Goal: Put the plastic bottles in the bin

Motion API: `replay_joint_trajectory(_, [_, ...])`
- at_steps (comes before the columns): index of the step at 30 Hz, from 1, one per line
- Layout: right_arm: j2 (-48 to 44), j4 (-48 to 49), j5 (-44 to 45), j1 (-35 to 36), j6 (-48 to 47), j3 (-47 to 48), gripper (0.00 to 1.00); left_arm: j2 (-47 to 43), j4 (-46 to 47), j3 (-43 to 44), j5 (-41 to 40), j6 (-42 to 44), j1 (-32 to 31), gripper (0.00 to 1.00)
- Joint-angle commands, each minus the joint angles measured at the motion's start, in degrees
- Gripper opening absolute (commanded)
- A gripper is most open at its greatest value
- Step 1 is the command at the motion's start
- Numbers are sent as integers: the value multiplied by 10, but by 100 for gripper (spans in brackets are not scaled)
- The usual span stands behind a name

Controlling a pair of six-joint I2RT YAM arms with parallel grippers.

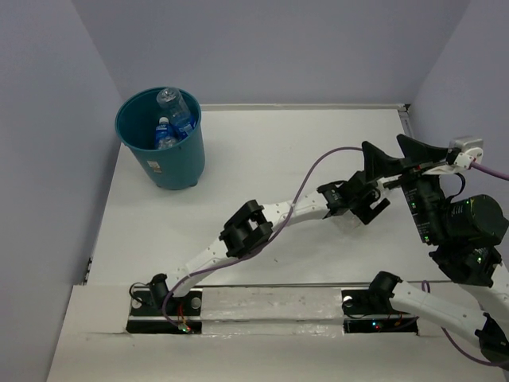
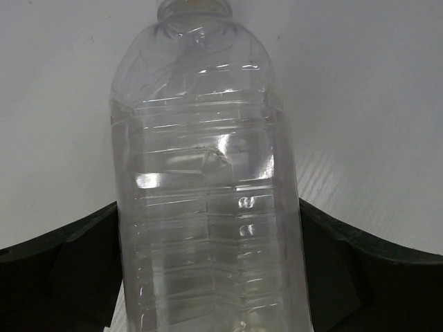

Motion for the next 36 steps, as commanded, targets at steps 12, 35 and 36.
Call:
replay_joint_trajectory(12, [7,23,-38,-1,11,7,88,-186,88,-148,-119,32,15,34])
replay_joint_trajectory(35, [102,60,-242,-1,94,-73,88,-824,260,-564,-257,-71,500,35])
replay_joint_trajectory(36, [104,62,-246,-1,97,-78,88,-825,272,-577,-265,-73,514,35])
